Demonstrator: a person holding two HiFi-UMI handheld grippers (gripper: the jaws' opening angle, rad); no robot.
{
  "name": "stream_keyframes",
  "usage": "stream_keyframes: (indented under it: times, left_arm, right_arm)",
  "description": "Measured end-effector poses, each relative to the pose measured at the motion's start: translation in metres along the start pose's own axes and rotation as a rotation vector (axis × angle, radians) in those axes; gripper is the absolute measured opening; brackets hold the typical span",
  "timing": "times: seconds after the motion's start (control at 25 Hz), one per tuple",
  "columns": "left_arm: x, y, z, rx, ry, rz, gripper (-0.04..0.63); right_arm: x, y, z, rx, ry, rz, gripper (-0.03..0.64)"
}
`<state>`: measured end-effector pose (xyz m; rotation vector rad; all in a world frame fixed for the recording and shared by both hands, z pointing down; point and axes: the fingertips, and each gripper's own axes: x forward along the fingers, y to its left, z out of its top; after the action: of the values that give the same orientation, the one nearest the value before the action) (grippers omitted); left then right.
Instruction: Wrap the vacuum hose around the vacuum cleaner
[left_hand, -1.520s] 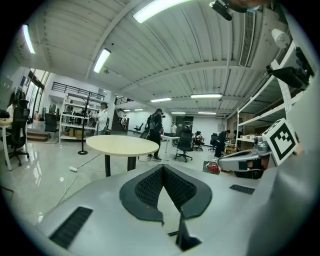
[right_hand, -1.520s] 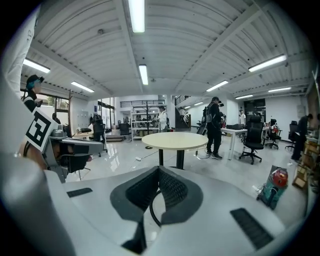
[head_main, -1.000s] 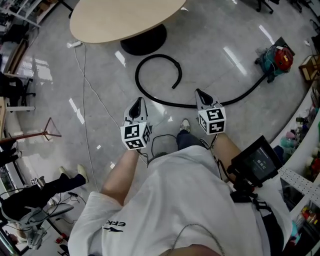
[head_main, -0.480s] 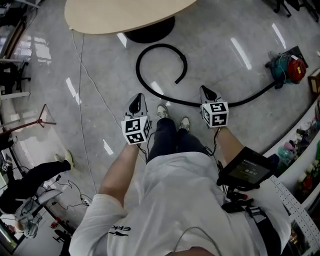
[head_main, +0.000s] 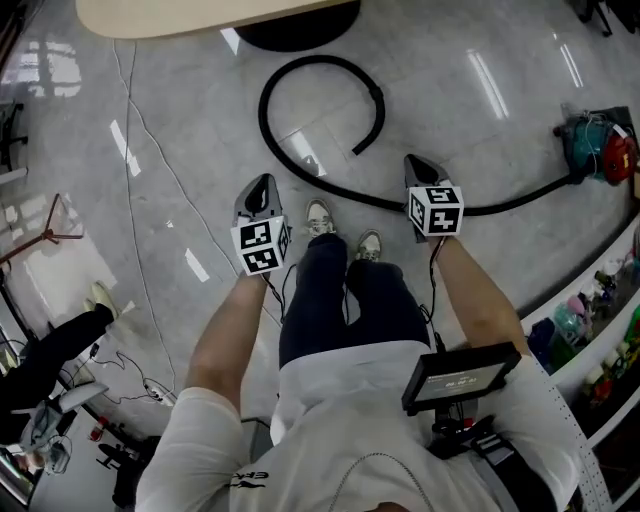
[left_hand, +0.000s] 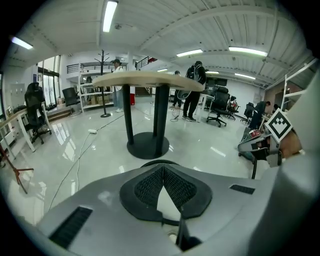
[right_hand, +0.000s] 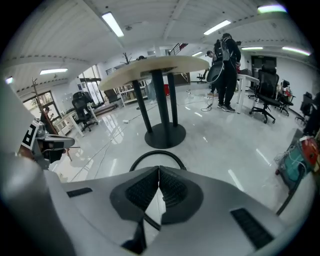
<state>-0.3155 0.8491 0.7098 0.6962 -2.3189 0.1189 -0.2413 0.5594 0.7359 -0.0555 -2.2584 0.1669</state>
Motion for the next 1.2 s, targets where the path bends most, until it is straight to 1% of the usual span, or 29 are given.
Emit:
stream_keyframes:
  times: [0.12, 0.4, 0.52, 0.68, 0.84, 0.88, 0.92, 0.96, 1.12, 1.2]
  left_arm:
    - [0.05, 0.022, -0.046, 0.005, 0.031, 0.025, 0.005]
    - [0.16, 0.07, -0.149, -0.02, 0.09, 0.06, 0.005]
    - [0.207, 0.088, -0.193, -0.055, 0.118, 0.077, 0.005]
    - [0.263, 0.112, -0.246, -0.128, 0.154, 0.099, 0.006]
    - [0.31, 0.133, -0.294, -0.177, 0.189, 0.125, 0.02]
    - [0.319, 0.135, -0.305, -0.194, 0.197, 0.125, 0.042]
    - [0.326, 0.137, -0.314, -0.212, 0.204, 0.124, 0.063]
    - [0.333, 0.138, -0.324, -0.227, 0.211, 0.123, 0.077]
    - [0.352, 0.136, -0.351, -0.272, 0.237, 0.101, 0.121]
    - [0.36, 0.136, -0.36, -0.31, 0.254, 0.086, 0.174]
  right_arm:
    - [0.059, -0.018, -0.027, 0.009, 0.017, -0.011, 0.005]
    - [0.191, -0.054, -0.095, 0.012, 0.064, -0.029, 0.005]
    - [0.243, -0.069, -0.122, -0.006, 0.073, -0.032, 0.005]
    - [0.307, -0.095, -0.155, -0.015, 0.093, -0.046, 0.005]
    - [0.363, -0.119, -0.183, -0.021, 0.115, -0.055, 0.009]
    - [0.376, -0.124, -0.191, -0.019, 0.122, -0.053, 0.028]
    - [0.387, -0.129, -0.197, -0.014, 0.129, -0.051, 0.073]
    - [0.397, -0.134, -0.203, -0.007, 0.137, -0.052, 0.099]
    - [0.43, -0.148, -0.215, 0.049, 0.165, -0.063, 0.17]
    - [0.444, -0.152, -0.217, 0.086, 0.183, -0.069, 0.198]
